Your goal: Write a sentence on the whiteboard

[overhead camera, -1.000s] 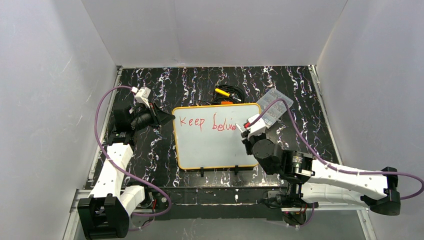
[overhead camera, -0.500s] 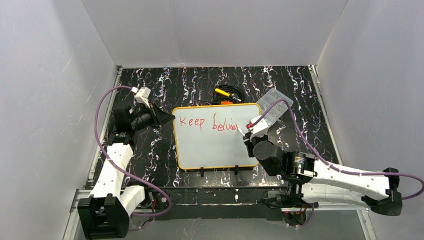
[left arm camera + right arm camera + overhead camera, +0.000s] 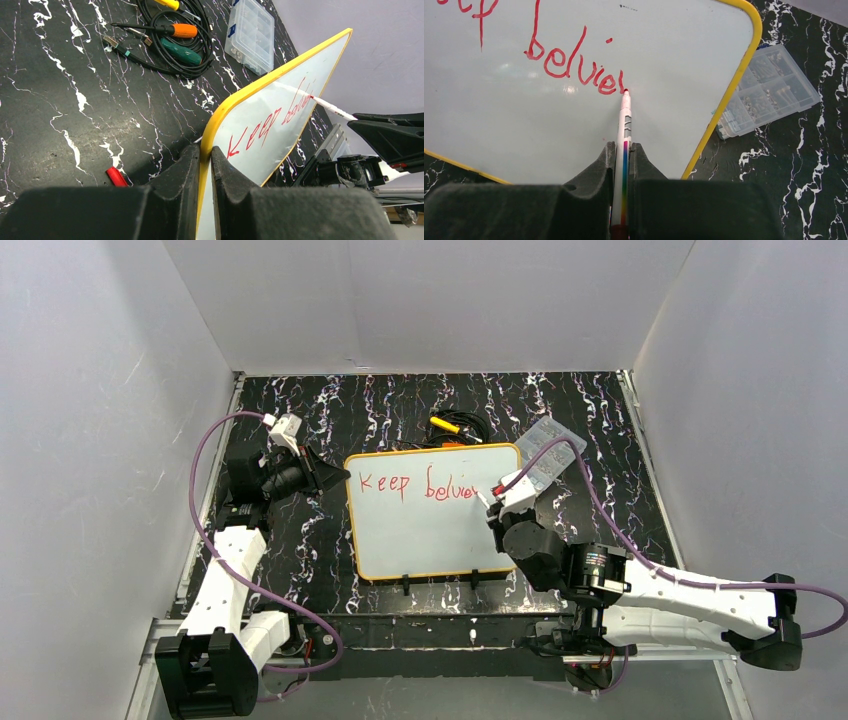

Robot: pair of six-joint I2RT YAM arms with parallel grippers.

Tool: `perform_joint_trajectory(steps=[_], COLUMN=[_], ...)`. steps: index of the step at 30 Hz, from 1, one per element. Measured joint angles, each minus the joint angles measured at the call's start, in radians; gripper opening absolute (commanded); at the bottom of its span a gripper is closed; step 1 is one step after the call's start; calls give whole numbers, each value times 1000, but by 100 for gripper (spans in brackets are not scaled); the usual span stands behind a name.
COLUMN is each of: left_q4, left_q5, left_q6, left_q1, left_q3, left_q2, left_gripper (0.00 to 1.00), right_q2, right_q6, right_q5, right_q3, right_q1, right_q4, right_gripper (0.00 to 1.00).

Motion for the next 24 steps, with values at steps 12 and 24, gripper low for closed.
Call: perform_joint_trajectory(steps=[12, 24], left_q4=[0, 1], left_q5=[0, 1], left_q6=[0, 0], left_q1=[0, -2], left_q3=[0, 0], left_q2=[0, 0], left_gripper=[0, 0], right_q2=[-6, -93], right_q6=[-35, -15], right_q5=[48, 47], right_q3=[0, 0], right_q1=[0, 0], right_q4=[39, 18], right_gripper=[1, 1])
